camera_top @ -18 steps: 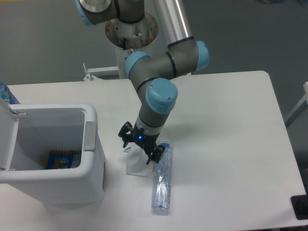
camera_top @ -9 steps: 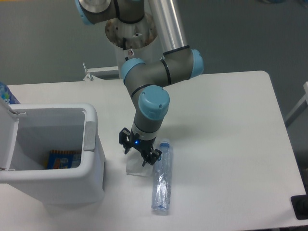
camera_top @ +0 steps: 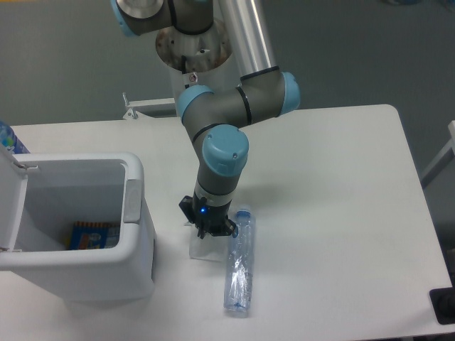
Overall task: Place the trash in the trash can
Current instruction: 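Lift the tissue and carry it over the white trash bin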
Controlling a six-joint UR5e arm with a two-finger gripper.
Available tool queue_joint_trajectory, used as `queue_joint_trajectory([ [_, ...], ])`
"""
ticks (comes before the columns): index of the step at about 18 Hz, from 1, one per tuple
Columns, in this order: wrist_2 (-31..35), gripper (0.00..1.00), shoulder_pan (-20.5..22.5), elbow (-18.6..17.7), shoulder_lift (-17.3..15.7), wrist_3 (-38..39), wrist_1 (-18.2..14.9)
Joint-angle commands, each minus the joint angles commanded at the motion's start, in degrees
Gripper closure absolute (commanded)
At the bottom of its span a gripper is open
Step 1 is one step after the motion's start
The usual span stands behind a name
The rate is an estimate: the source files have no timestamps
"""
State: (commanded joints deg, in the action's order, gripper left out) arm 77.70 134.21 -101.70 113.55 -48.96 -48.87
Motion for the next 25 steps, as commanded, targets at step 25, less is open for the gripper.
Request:
queue_joint_trajectory([
  [25,-17.40,1.00,5.71,25.14,-6.41,33.22,0.35],
])
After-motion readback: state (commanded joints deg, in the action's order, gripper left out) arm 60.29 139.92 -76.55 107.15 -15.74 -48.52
